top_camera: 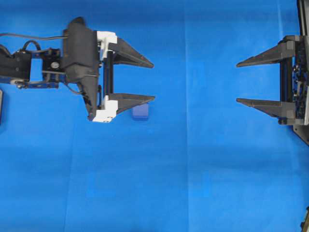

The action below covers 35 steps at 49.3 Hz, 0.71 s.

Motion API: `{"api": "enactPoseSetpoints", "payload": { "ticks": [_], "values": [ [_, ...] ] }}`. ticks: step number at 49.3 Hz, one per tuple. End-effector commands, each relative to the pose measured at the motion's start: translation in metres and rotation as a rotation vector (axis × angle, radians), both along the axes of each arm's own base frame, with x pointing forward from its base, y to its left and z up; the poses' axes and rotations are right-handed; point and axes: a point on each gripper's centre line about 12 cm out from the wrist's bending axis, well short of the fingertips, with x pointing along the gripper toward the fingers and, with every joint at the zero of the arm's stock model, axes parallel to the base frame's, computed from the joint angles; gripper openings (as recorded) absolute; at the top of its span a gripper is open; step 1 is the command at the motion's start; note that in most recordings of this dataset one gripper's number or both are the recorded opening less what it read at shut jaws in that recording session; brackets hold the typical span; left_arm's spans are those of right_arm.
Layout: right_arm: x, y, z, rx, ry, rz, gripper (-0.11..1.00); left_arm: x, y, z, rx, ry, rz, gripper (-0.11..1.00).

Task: Handover the blue block to the right arm after grasping it with the left arm, then place it in the designated position.
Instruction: 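Move the open left gripper over the dark-blue cube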

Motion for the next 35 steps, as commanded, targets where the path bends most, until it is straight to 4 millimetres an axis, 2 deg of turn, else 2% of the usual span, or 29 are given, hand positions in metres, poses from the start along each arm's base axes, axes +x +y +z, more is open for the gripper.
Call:
{"api": "enactPoseSetpoints", "payload": {
  "ticks": [1,21,35],
  "values": [
    [0.003,0.000,0.012,0.002,-0.034,-0.002,0.97,0.007,-0.002,0.013,-0.009,0.086,-0.003,0.93],
    [0.003,0.000,0.010,0.002,-0.028,-0.002,0.97,0.029,-0.012,0.019,-0.046,0.516,-0.001,0.93],
    [0.004,0.000,0.009,0.004,-0.023,-0.002,0.97,0.036,-0.013,0.017,-0.040,0.615,-0.004,0.93]
  ]
}}
